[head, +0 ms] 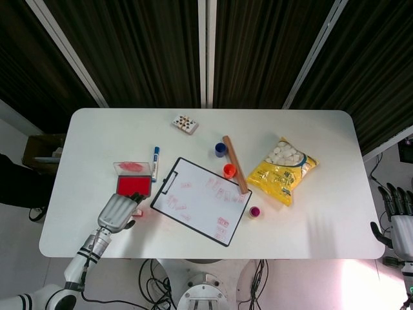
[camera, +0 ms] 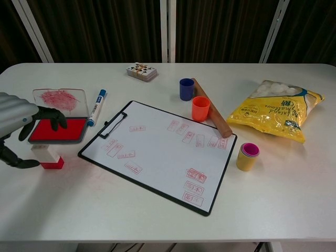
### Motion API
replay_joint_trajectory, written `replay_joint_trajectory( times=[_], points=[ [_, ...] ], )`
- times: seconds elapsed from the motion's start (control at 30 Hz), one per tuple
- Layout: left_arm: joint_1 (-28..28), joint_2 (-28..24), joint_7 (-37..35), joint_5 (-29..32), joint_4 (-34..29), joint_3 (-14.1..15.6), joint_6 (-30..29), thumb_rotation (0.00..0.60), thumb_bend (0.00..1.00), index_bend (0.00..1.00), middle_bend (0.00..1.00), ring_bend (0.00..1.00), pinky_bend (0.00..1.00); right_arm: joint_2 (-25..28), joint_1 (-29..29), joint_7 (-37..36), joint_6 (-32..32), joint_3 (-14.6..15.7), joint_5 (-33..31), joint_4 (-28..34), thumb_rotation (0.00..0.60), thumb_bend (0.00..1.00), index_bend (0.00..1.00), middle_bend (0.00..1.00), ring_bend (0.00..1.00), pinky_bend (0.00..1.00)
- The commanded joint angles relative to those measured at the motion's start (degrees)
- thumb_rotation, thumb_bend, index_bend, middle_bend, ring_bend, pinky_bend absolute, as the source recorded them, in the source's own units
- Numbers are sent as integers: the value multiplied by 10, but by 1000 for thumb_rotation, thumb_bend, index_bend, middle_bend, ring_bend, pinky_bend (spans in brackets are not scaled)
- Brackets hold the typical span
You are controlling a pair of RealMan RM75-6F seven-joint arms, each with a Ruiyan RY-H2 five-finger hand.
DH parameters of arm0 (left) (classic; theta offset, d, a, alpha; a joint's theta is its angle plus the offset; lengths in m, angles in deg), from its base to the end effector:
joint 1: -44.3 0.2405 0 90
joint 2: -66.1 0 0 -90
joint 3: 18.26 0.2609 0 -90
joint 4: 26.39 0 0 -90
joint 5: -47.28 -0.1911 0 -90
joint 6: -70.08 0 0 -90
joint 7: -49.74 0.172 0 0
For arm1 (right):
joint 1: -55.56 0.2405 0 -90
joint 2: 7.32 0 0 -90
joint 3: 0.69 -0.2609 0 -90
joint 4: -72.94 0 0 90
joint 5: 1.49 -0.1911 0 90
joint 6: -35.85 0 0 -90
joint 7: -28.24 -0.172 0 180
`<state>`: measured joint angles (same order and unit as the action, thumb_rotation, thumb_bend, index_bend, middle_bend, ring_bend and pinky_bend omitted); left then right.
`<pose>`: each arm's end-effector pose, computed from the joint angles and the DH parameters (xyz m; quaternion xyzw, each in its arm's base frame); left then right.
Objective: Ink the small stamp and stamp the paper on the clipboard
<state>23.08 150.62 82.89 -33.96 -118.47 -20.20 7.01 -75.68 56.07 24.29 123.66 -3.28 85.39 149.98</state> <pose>-0.2201 0.2577 0.0035 -0.7841 -0.3038 -0.2892 0.4575 -0.3579 -0.1832 0.1867 0.5938 -0.3560 0.3454 0.6335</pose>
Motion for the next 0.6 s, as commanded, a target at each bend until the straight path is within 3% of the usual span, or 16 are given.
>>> replay_joint_trajectory(
  times=[0.03,0.6],
  points=[
    [-5,7,-1,4,13,3,2,600,195,309,348,608,799,0,0,0,-1,0,0,0,600,241,0,0,0,0],
    [-16,17,-26,2,50,16,0,600,293,442,444,625,803,-4,5,0,-12,1,0,-2,600,241,0,0,0,0]
  ],
)
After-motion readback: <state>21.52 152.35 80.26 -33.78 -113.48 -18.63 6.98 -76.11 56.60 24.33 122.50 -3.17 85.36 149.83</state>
